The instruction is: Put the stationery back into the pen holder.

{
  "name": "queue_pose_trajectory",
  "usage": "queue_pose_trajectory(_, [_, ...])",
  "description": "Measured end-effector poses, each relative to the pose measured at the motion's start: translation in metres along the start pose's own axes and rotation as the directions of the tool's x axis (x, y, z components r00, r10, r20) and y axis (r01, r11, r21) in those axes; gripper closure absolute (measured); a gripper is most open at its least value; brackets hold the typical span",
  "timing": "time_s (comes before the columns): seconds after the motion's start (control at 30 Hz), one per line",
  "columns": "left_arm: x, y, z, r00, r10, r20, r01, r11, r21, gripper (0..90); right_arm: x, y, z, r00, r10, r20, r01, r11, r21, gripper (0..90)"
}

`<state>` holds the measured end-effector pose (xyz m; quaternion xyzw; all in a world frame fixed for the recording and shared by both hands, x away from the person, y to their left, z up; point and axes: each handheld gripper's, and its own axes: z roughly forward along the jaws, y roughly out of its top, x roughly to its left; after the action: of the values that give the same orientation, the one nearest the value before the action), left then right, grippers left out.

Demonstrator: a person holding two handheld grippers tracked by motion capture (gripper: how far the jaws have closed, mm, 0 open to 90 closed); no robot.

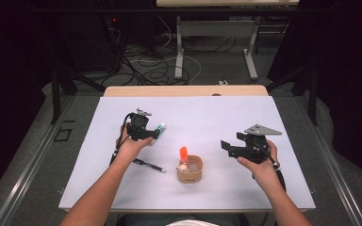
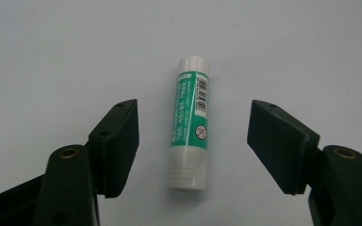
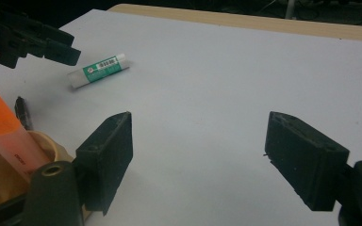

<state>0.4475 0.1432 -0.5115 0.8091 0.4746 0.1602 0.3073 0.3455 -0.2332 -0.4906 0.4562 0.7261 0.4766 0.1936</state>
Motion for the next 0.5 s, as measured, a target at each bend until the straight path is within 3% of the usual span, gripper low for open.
queue_pose_trajectory(0.13, [0.003, 0.001, 0.008, 1.0, 0.007, 0.002, -0.007, 1.0, 0.004, 36.2, 0.0, -0.002, 0.001, 1.0, 0.008, 0.001, -0.009, 1.0, 0.006, 23.7])
queue_pose_trajectory(0.3, [0.009, 0.0, 0.018, 0.9999, -0.015, 0.007, 0.015, 0.9997, 0.019, 42.3, -0.002, -0.004, 0.003, 0.9999, 0.015, -0.004, -0.015, 1.0, 0.008, 23.7])
queue_pose_trajectory(0.5, [0.009, -0.003, 0.027, 0.9998, -0.02, 0.006, 0.02, 0.996, 0.087, 47.4, -0.003, -0.007, 0.005, 0.9994, 0.035, -0.006, -0.035, 0.999, 0.021, 23.7])
